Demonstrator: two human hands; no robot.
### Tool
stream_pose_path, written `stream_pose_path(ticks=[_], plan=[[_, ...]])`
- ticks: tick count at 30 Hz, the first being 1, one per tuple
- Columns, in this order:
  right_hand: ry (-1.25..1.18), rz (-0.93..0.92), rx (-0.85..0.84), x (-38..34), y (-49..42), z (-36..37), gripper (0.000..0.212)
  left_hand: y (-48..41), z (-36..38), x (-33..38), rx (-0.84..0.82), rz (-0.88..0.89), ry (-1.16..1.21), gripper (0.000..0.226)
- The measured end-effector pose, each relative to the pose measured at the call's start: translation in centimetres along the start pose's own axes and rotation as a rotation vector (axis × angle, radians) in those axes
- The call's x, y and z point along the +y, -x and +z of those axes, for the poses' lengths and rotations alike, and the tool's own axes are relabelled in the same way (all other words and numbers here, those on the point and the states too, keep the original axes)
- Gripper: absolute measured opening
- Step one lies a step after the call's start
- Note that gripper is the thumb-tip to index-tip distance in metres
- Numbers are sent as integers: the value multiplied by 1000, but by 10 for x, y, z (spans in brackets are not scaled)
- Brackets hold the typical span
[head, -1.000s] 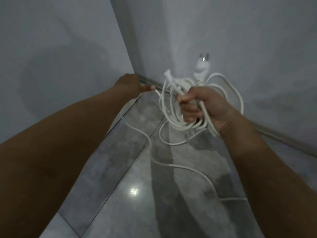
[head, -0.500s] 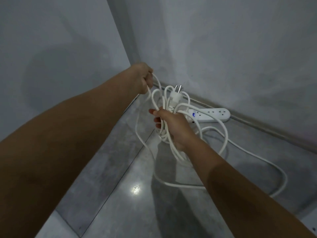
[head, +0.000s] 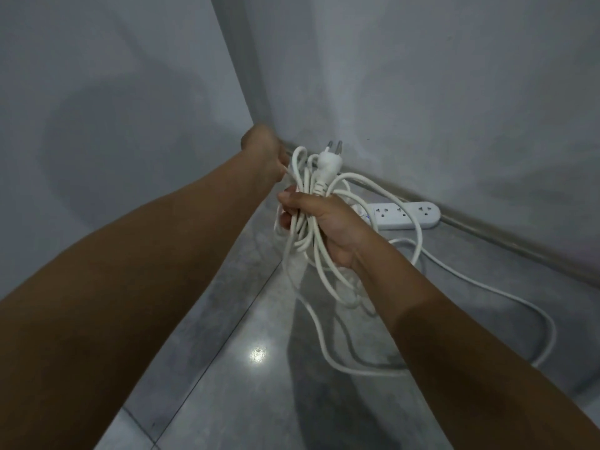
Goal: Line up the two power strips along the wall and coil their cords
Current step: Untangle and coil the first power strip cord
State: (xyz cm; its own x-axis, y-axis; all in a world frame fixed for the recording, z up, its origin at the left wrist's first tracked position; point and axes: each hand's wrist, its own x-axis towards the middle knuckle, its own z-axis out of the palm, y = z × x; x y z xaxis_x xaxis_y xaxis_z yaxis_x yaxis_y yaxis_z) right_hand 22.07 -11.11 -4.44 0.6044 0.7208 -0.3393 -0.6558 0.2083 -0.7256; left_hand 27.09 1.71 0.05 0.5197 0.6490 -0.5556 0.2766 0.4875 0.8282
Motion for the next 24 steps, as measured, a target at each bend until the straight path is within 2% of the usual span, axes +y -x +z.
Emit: stream_pose_path(ticks=[2, 5, 7, 10, 12, 14, 16, 19, 20, 23, 24], plan=[[4, 9, 18, 1, -1, 3, 25, -1, -2, 0, -36, 42, -121, 39], [-37, 33, 44, -1, -2, 3, 28, -7, -13, -7, -32, 284, -568, 25], [-117, 20, 68, -4, -3, -2, 24, -7, -28, -15, -27, 460, -801, 37], [-184, -16, 83, -10, -3, -12, 24, -4, -52, -40, -87, 559, -906, 50], [-245, -28, 57, -14, -4, -16, 31, -3, -65, -61, -311, 457, -841, 49], [-303, -16, 14, -14, -4, -15, 34, 4, -71, -73, -582, 154, -651, 55], [-312, -11, -16, -11, -6, -14, 30, 9, -70, -75, -712, -36, -460, 60], [-278, -17, -74, -10, -8, -13, 21, 10, -66, -74, -788, -30, -365, 67], [-268, -14, -90, -10, -9, -14, 20, 8, -67, -74, -813, -45, -343, 63], [-232, -8, -140, -11, -13, -13, 21, 3, -73, -78, -822, -81, -327, 30], [-196, -7, -167, -11, -16, -12, 22, 1, -74, -79, -806, -90, -325, 26]])
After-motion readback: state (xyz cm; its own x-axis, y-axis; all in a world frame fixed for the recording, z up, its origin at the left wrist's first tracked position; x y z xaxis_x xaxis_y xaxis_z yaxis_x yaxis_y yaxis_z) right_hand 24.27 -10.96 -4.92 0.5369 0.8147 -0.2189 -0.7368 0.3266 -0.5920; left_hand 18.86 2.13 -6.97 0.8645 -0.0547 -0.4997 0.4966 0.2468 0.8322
